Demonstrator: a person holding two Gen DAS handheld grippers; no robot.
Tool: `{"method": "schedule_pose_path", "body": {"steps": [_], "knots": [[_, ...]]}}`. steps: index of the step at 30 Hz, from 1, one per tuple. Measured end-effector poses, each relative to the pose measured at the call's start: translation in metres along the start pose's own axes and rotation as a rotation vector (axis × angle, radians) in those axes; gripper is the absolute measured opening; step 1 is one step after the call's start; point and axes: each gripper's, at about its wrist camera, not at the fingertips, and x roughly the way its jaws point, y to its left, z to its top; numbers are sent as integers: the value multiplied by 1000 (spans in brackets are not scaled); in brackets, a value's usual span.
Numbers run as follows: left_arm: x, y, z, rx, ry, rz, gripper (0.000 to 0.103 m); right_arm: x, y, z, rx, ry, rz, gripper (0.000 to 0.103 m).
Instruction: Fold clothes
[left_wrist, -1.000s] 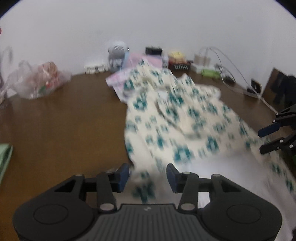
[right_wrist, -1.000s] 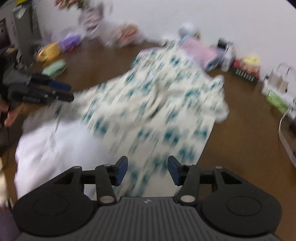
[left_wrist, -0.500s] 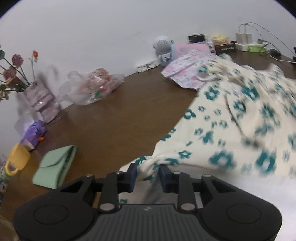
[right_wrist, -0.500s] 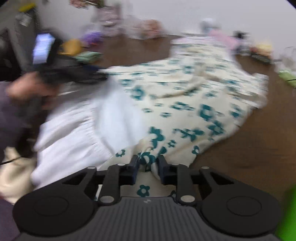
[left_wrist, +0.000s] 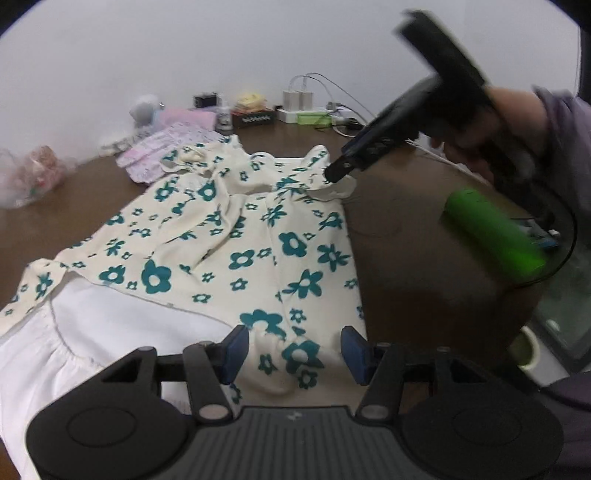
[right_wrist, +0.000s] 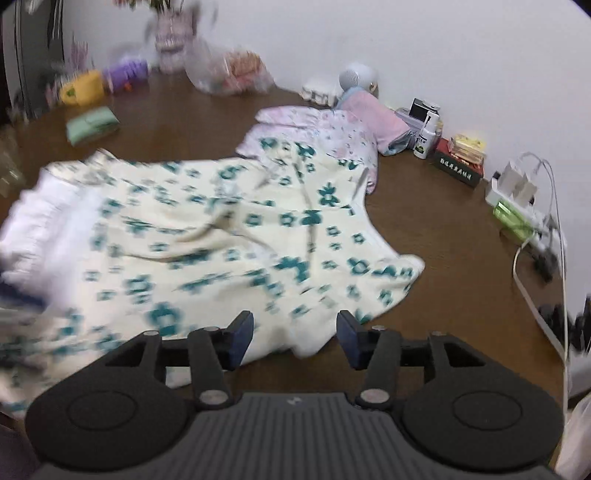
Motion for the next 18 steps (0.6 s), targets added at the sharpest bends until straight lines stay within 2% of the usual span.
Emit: {"method": "schedule_pose_path", "body": {"steps": [3,5,6,7,10,13,16,18], "knots": [[2,7,-6,-35,10,15,56,26,-5,5,-22,36,21,51],[-2,12,-7,-45,12,5,43,41,-6,6,-24,57,28,47],[-4,14,-7,-39,14,-6,29,46,-7,5,-19,63,30,42],[-4,13,-9,-30,19,-14,21,49,-9,4,-11,68,32,37],[-8,20,-10,28,37,22,17,49,-14,-7,28,56,49,22],[-11,31,-9,93,55,84,13,37,-12,-24,59,51,53,14],[-12,54,-7,110,69,175,12,15,8,-45,26,65,42,12],[-12,64,-5,120,78,205,12,-3,26,-63,2,58,47,12]]}}
